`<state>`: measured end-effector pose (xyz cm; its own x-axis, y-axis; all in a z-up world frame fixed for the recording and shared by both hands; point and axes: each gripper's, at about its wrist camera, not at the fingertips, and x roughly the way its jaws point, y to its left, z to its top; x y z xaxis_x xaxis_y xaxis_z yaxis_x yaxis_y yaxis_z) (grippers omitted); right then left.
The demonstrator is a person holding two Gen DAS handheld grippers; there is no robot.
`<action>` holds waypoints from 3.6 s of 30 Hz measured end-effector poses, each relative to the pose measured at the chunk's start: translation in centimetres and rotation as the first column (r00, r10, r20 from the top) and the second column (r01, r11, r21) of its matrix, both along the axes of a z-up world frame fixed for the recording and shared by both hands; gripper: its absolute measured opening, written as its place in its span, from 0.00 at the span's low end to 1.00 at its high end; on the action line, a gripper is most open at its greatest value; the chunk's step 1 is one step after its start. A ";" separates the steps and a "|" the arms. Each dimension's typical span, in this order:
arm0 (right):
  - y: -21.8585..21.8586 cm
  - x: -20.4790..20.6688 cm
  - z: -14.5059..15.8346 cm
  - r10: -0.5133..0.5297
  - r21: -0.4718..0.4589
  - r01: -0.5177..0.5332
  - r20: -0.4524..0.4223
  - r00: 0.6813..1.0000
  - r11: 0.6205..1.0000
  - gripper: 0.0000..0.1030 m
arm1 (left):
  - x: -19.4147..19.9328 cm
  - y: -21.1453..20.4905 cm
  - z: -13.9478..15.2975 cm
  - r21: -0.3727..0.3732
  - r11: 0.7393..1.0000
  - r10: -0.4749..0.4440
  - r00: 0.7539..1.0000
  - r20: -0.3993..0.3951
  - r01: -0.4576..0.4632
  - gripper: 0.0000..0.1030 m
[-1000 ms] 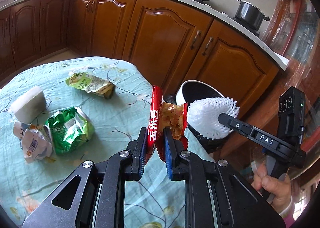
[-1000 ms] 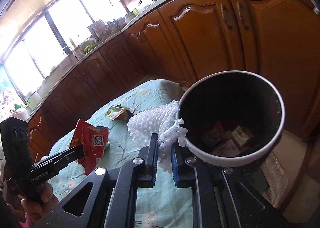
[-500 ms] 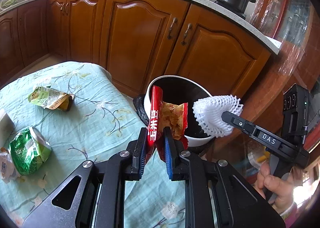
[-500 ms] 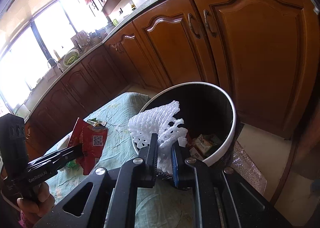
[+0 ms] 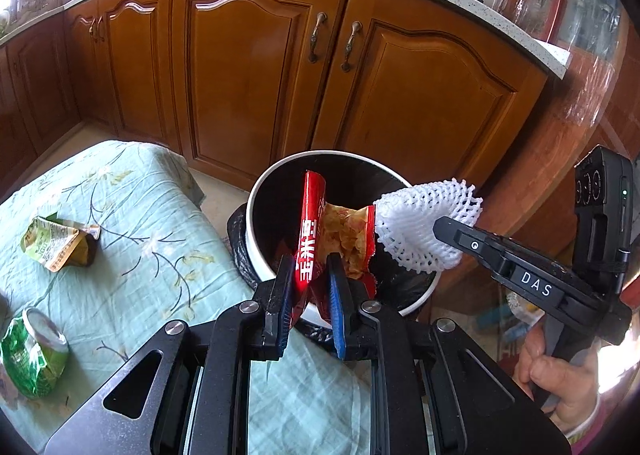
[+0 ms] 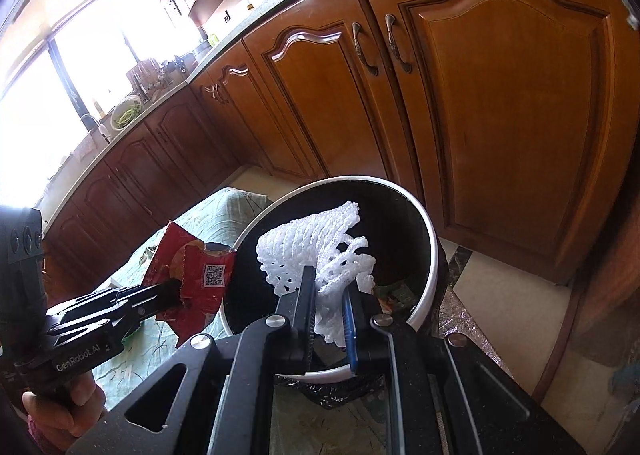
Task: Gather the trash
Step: 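Carry both items over the bin and open both tools to drop them, then move both open tools back toward the can and paper wrapper, then grasp the white paper wrapper with the left tool while the right tool grasps the green can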
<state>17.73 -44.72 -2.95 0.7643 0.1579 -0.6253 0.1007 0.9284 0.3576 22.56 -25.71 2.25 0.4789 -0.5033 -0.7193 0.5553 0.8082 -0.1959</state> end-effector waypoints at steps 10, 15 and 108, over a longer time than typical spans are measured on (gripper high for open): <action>-1.1 2.4 -1.1 -0.004 -0.020 0.003 -0.061 0.998 1.000 0.17 | 1.6 -3.2 -1.1 0.048 0.999 -0.018 0.999 -0.029 0.020 0.16; -1.7 2.6 -1.3 -0.006 0.006 0.007 -0.063 0.998 1.000 0.43 | 2.0 -3.8 -1.7 0.056 0.998 -0.020 0.999 -0.048 0.022 0.31; 23.3 2.6 -0.9 0.402 0.024 -0.402 0.013 0.916 0.915 0.13 | -3.0 30.5 -5.1 -0.116 0.871 0.464 0.876 -0.130 -0.478 0.31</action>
<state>20.36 -21.40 -3.84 0.6377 0.4687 -0.6112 -0.2822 0.8806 0.3807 19.58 4.76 -2.81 0.6173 -0.3337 -0.7124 0.0882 0.9292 -0.3588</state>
